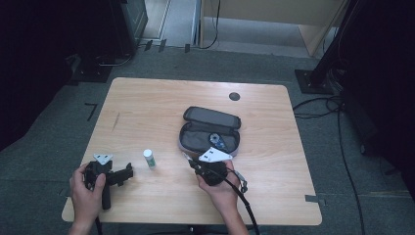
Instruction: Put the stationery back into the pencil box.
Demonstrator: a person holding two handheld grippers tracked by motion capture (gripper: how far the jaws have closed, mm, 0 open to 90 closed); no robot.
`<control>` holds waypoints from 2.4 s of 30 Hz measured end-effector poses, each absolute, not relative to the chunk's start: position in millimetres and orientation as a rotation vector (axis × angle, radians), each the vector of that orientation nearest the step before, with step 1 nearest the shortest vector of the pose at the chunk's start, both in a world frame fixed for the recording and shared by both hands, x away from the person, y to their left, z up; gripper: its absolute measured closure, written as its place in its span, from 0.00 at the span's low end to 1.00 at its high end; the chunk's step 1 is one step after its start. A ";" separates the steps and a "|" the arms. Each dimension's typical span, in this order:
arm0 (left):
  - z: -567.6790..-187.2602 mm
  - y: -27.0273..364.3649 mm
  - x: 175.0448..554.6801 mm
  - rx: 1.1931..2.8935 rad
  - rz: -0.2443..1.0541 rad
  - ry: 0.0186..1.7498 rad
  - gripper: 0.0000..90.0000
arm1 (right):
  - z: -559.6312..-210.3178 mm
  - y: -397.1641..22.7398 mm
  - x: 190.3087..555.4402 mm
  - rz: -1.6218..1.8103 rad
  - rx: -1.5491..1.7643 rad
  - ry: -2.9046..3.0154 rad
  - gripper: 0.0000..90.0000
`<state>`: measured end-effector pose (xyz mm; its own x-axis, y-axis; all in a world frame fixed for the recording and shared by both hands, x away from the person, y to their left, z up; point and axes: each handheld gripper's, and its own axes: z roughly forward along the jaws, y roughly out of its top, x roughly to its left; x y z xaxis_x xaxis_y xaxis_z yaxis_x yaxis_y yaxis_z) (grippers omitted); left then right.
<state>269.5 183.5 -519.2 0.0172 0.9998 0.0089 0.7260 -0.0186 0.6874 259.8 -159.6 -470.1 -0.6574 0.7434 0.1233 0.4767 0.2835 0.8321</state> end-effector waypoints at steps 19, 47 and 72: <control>-519.2 183.4 269.5 1.795 0.710 1.760 0.00 | -433.2 -188.2 300.6 1.259 1.034 2.270 0.90; -519.1 183.7 269.4 1.799 0.709 1.760 0.00 | -468.4 -175.4 370.4 1.120 0.849 2.419 0.90; -519.1 183.6 269.4 1.800 0.710 1.760 0.00 | -476.7 -177.8 362.3 1.129 0.768 2.531 0.87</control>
